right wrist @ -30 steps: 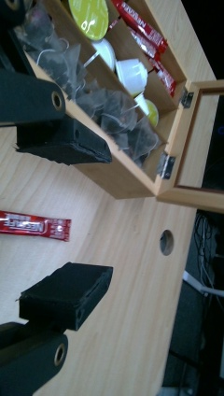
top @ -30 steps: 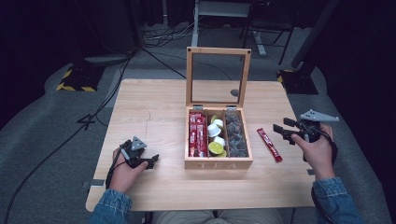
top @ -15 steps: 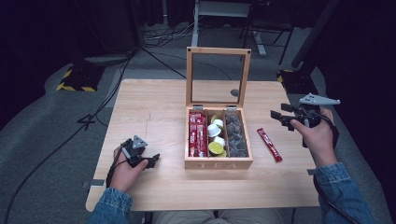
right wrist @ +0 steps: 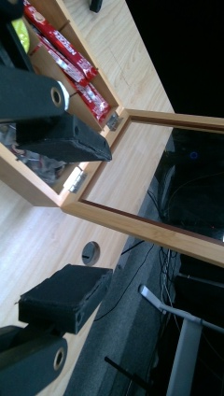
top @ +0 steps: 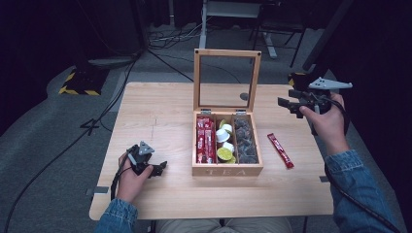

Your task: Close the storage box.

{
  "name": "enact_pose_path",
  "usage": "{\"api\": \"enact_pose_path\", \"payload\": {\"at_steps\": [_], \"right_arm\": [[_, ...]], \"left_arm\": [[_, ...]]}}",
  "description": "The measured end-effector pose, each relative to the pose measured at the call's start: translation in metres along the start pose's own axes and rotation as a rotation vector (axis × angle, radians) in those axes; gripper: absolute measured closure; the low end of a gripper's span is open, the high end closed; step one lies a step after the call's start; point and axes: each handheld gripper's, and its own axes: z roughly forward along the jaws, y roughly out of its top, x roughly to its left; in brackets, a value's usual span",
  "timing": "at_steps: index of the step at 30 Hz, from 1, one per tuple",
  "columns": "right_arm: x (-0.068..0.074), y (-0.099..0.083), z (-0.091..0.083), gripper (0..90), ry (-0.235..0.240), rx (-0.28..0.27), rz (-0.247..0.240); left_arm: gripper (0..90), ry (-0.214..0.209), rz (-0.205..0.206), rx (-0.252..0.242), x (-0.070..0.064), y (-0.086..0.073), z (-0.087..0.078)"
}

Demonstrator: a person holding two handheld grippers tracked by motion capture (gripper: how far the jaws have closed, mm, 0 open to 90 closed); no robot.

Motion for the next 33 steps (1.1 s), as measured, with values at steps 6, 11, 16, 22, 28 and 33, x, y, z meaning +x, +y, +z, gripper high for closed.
{"api": "enact_pose_path", "payload": {"at_steps": [6,11,16,22,28,33], "right_arm": [[-0.006,0.015,0.015,36.7,0.024,-0.015,0.004],[-0.011,0.031,0.030,36.5,0.041,-0.032,0.011],[-0.014,0.047,0.048,36.1,0.047,-0.041,-0.010],[-0.020,0.061,0.073,35.6,0.058,-0.045,-0.018],[-0.030,0.067,0.095,35.7,0.055,-0.050,-0.002],[-0.037,0.068,0.112,35.8,0.040,-0.038,-0.014]], "left_arm": [[15.1,0.000,-0.001,-0.001,0.000,0.000,0.000],[15.2,0.000,-0.003,-0.002,0.000,0.000,0.000],[15.2,0.001,-0.003,-0.002,0.000,0.000,0.000],[15.2,0.001,-0.004,-0.002,0.000,0.000,0.000],[15.2,0.002,-0.005,-0.004,0.000,0.000,0.000],[15.2,-0.002,-0.001,-0.004,0.001,0.000,0.001]]}}
